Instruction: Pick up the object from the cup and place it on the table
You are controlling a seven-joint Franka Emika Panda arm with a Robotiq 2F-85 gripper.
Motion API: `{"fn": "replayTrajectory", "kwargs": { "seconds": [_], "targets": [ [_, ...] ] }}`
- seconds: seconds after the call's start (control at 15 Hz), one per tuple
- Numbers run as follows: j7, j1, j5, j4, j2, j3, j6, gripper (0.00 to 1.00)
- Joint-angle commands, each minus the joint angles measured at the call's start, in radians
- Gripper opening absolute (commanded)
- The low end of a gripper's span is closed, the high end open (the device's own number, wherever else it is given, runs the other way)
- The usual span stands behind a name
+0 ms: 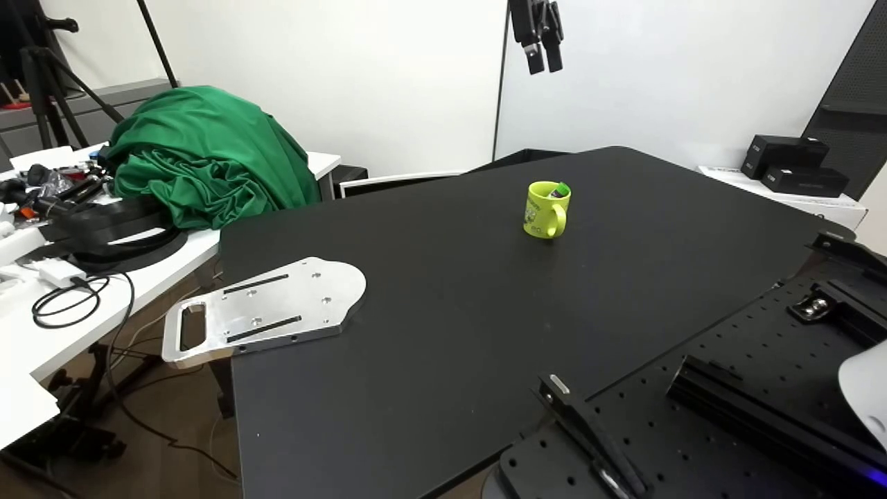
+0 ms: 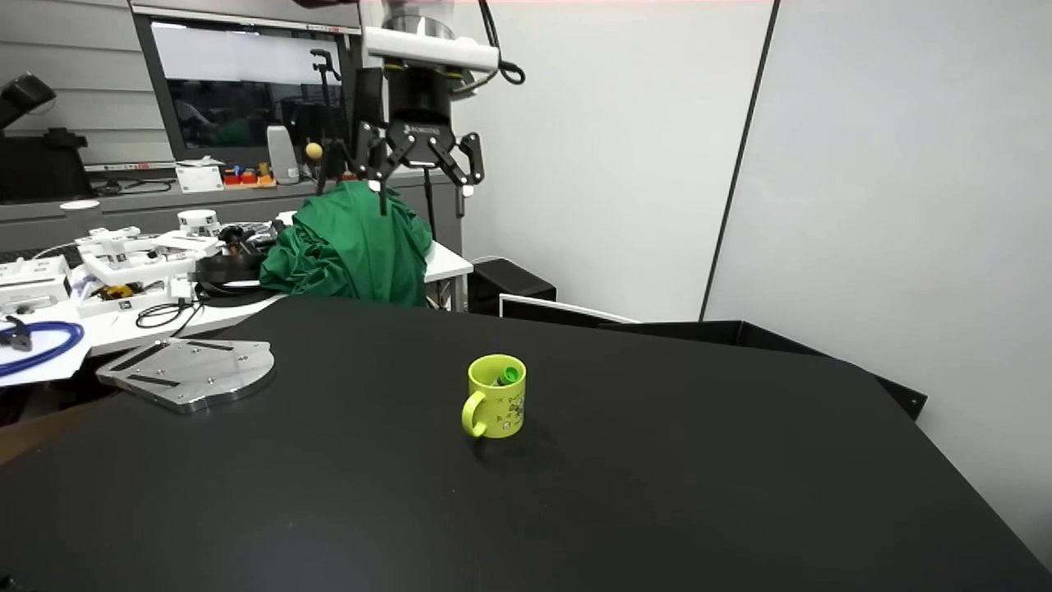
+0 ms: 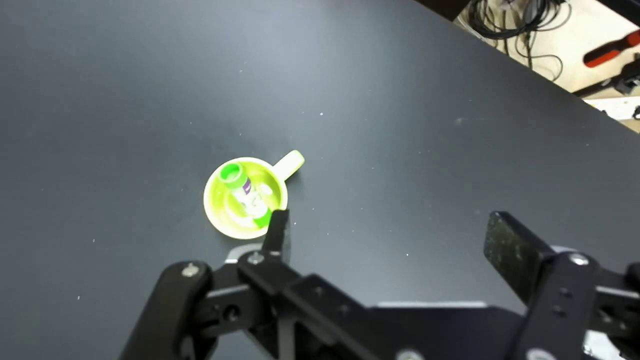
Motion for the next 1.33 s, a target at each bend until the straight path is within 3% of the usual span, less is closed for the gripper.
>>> {"fn": "replayTrajectory", "kwargs": {
  "seconds": [0.0, 0.2, 0.47, 1.07, 1.13, 1.27],
  "targets": [
    [-0.221, -0.047, -0.057, 0.147, 0.124, 0.013, 0.005, 1.00],
    [-0.354, -0.077, -0.055, 0.207, 0.192, 0.007, -0.004, 1.00],
    [-0.408, -0.105, -0.053, 0.223, 0.261, -0.008, 0.021, 1.00],
    [-0.361, -0.133, -0.040, 0.270, 0.402, -0.043, 0.006, 1.00],
    [-0.391, -0.135, -0.045, 0.211, 0.359, -0.031, 0.035, 1.00],
    [-0.388, -0.138, -0.046, 0.223, 0.381, -0.034, 0.034, 1.00]
  ]
}}
